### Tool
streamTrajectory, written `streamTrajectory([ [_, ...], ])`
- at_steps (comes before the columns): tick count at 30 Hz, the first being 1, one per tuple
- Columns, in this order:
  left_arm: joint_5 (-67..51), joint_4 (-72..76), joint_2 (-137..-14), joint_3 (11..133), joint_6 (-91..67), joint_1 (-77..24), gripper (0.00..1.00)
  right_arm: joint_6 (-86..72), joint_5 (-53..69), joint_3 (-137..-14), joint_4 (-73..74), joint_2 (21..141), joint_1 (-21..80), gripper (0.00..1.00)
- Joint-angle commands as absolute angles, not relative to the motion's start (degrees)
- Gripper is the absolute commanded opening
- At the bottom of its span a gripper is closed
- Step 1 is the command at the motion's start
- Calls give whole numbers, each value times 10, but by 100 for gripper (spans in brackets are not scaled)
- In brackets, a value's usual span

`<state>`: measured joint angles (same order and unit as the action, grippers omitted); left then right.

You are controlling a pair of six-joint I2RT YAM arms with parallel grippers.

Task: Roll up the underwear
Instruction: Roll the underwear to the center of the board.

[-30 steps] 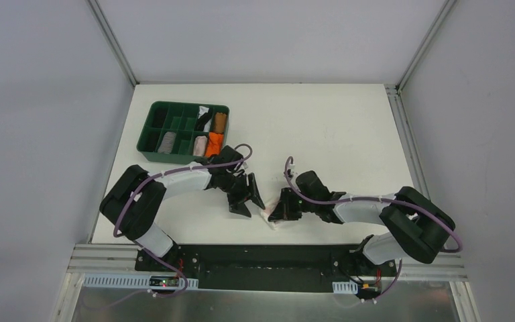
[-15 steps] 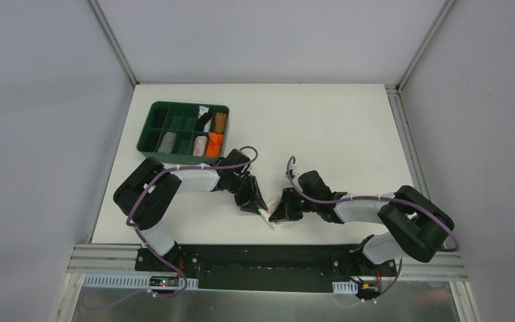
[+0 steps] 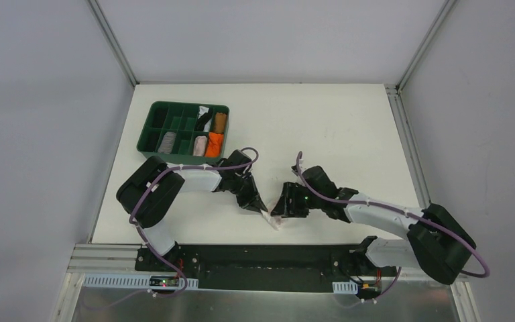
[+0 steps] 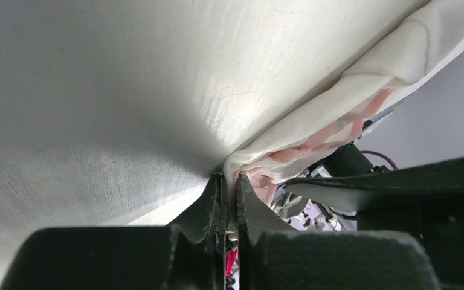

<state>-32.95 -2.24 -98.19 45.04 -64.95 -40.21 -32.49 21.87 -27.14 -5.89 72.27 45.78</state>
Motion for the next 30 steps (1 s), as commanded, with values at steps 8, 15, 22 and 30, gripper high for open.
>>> streamTrajectory([
  [8, -309, -41, -971, 446, -659, -407, 0, -232, -164, -412, 189, 701, 655, 55],
  [15, -310, -43, -970, 446, -662, -407, 0, -193, -249, -482, 200, 806, 738, 56],
  [22, -314, -43, -971, 445, -665, -407, 0, -187, -267, -500, 184, 882, 764, 47],
  [30, -316, -42, -955, 439, -673, -407, 0, -223, -298, -458, 166, 868, 758, 0],
])
